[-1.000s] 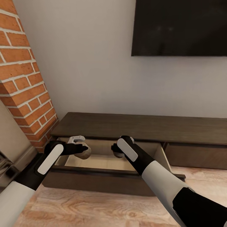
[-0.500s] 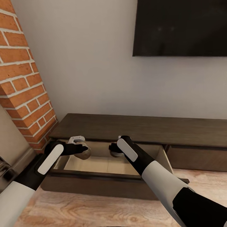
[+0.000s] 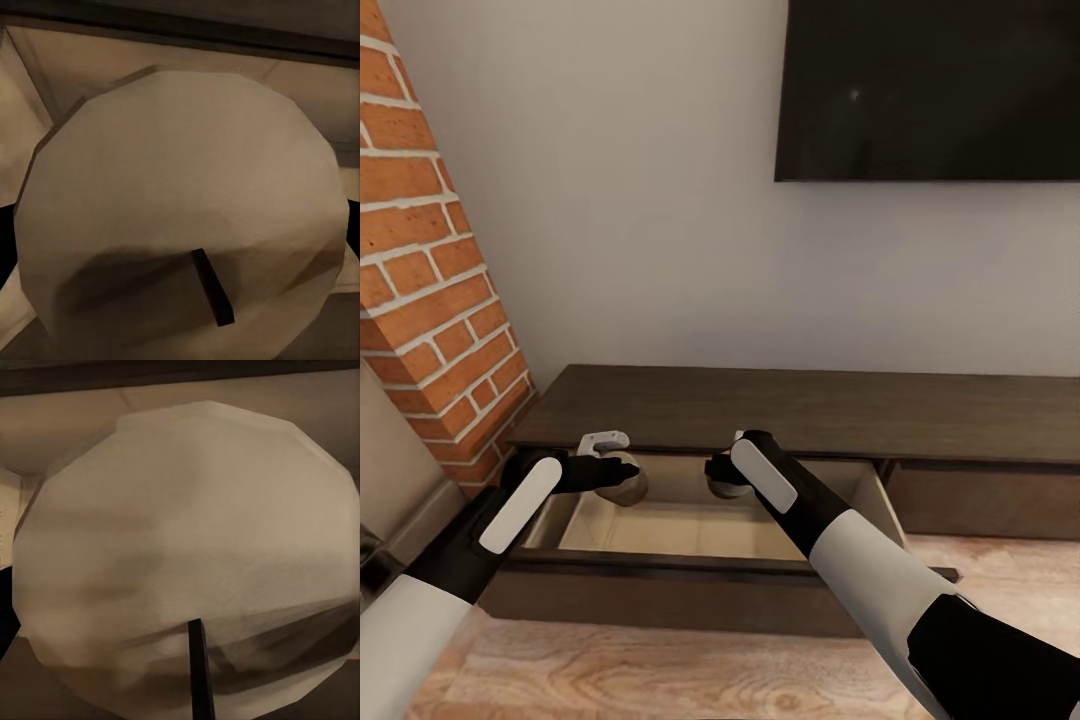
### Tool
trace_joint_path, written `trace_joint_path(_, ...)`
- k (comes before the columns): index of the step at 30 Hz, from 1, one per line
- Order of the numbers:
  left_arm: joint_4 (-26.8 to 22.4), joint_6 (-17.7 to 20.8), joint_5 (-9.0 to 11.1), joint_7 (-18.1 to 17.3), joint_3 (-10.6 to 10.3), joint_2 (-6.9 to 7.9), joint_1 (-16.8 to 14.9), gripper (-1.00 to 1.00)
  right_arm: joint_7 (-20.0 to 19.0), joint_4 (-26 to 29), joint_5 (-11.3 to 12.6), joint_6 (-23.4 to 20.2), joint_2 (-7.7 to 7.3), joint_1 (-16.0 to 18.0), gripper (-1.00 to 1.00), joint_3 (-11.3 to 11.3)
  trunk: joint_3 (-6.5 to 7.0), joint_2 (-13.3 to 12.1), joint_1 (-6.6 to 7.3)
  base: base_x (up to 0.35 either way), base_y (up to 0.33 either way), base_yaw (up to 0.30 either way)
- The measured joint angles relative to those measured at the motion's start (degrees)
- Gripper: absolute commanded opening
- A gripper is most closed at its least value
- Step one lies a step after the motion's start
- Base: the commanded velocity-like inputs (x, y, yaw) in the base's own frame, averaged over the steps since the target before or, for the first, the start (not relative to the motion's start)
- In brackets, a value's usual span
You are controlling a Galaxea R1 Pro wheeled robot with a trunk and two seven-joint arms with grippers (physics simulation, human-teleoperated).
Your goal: Place each of the two pumpkins and all three candles from the living room inside a cabinet in the living room (use any cabinet), then make sure every cabinet is closed, and position the cauldron so it is next to a table in the living room.
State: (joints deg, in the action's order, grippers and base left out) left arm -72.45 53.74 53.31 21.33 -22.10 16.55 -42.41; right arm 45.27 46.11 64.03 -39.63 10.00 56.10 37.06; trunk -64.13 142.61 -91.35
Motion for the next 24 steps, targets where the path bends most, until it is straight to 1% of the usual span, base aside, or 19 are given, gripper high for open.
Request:
trace_joint_path(5,0.0,0.0,0.0,0.0,0.0,0.0,0.0,-1.0,0.0,0.0,0.0,0.0,0.0,0.0,-1.0,0.0,0.13,0.0,0.0,0.029,0.108,-0.082)
trace_joint_path(16,-0.1,0.0,0.0,0.0,0.0,0.0,0.0,-1.0,0.0,0.0,0.0,0.0,0.0,0.0,-1.0,-0.1,0.18,0.0,0.0,0.003,0.013,-0.011)
trace_joint_path(18,-0.1,0.0,0.0,0.0,0.0,0.0,0.0,-1.0,0.0,0.0,0.1,0.0,0.0,0.0,-1.0,-0.1,-0.19,0.6,-0.35,0.0,0.001,-0.001)
trace_joint_path(24,-0.1,0.0,0.0,0.0,0.0,-0.01,0.0,-1.0,0.0,0.0,0.1,-0.1,0.0,0.0,-1.0,-0.1,-1.52,0.7,-0.51,0.0,0.0,0.0)
